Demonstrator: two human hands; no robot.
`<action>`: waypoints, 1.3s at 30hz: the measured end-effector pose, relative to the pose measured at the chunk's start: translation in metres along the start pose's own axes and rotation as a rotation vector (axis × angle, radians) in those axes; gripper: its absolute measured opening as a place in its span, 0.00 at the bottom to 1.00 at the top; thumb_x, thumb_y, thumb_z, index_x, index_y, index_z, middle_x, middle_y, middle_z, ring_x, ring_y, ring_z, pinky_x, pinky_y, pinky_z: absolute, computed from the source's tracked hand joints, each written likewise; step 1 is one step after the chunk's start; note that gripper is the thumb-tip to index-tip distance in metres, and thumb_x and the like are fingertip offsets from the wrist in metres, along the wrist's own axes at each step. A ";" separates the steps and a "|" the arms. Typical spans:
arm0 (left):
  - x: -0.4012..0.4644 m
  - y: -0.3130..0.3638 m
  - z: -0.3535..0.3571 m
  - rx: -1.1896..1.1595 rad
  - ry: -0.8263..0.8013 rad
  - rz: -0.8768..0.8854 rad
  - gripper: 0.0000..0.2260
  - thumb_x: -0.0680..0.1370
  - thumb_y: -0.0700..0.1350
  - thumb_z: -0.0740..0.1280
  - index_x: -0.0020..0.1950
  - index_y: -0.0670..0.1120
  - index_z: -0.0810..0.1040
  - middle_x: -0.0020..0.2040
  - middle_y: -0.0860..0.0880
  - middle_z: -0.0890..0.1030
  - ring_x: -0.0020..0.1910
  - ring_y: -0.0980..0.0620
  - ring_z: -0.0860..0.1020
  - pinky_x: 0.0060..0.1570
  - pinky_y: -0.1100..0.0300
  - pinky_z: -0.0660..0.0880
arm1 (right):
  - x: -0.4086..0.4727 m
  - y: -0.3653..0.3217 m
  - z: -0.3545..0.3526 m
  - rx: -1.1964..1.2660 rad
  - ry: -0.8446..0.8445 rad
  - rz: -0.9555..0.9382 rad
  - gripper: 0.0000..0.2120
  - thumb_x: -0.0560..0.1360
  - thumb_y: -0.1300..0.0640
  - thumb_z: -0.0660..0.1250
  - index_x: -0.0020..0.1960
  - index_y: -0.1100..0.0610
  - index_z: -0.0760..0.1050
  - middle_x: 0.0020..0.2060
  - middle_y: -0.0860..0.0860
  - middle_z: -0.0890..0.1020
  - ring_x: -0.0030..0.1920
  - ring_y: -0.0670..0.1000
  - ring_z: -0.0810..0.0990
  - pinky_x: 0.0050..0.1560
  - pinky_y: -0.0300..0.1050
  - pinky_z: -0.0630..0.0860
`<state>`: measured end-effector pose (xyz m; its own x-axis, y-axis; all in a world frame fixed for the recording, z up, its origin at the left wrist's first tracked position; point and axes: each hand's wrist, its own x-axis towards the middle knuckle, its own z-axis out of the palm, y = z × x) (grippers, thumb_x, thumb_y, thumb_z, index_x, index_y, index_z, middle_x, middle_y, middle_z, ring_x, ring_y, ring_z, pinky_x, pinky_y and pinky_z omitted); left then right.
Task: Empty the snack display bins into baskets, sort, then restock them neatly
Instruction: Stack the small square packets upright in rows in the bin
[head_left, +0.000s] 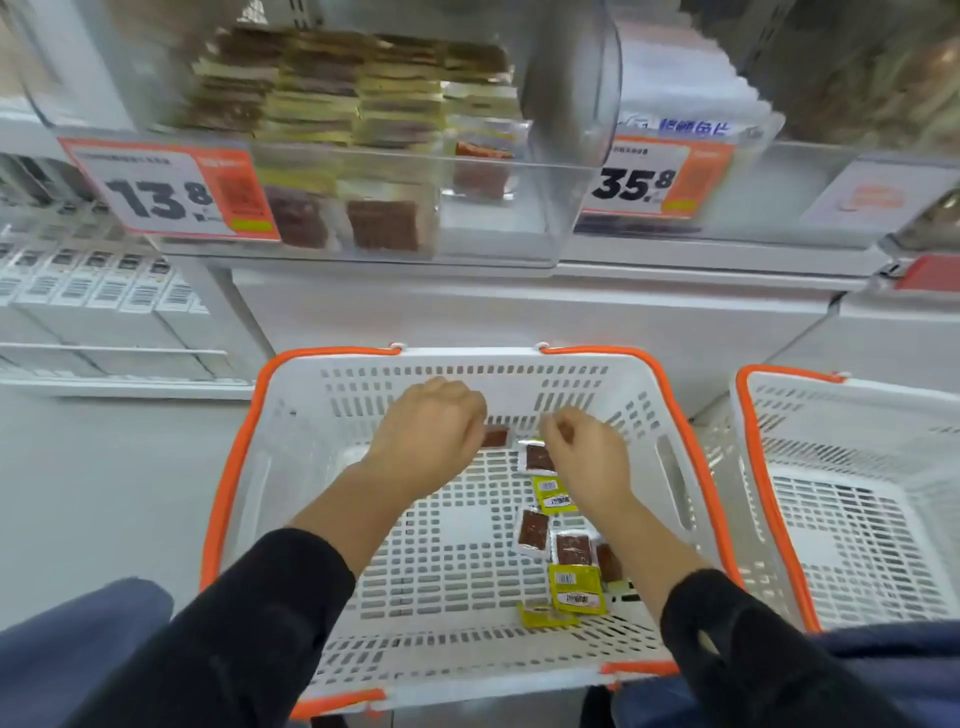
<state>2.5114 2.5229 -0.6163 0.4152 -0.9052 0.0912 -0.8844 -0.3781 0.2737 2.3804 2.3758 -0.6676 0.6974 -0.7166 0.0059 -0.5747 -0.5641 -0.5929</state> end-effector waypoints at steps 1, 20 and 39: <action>-0.004 -0.005 0.021 0.013 -0.118 -0.049 0.13 0.80 0.46 0.56 0.56 0.47 0.80 0.54 0.49 0.81 0.55 0.47 0.76 0.56 0.53 0.72 | -0.001 0.023 0.014 -0.091 -0.158 0.164 0.13 0.80 0.49 0.59 0.49 0.56 0.77 0.37 0.52 0.81 0.40 0.53 0.79 0.41 0.45 0.72; 0.044 -0.023 0.186 -0.430 -0.014 -0.638 0.15 0.81 0.46 0.60 0.68 0.46 0.71 0.65 0.48 0.73 0.64 0.49 0.69 0.59 0.55 0.71 | 0.018 0.086 0.122 -0.237 0.094 0.308 0.17 0.74 0.46 0.60 0.53 0.53 0.82 0.56 0.57 0.79 0.59 0.61 0.76 0.61 0.57 0.68; 0.020 -0.035 0.206 -0.284 -0.361 -0.739 0.26 0.79 0.55 0.64 0.75 0.51 0.63 0.71 0.47 0.65 0.70 0.46 0.62 0.61 0.51 0.70 | -0.023 0.077 0.135 -0.068 -0.296 0.190 0.20 0.74 0.57 0.61 0.65 0.50 0.76 0.70 0.48 0.69 0.69 0.51 0.67 0.52 0.47 0.76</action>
<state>2.5064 2.4776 -0.8210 0.7265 -0.4712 -0.5001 -0.3084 -0.8741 0.3754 2.3776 2.4044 -0.8222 0.6637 -0.6671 -0.3383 -0.7260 -0.4657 -0.5059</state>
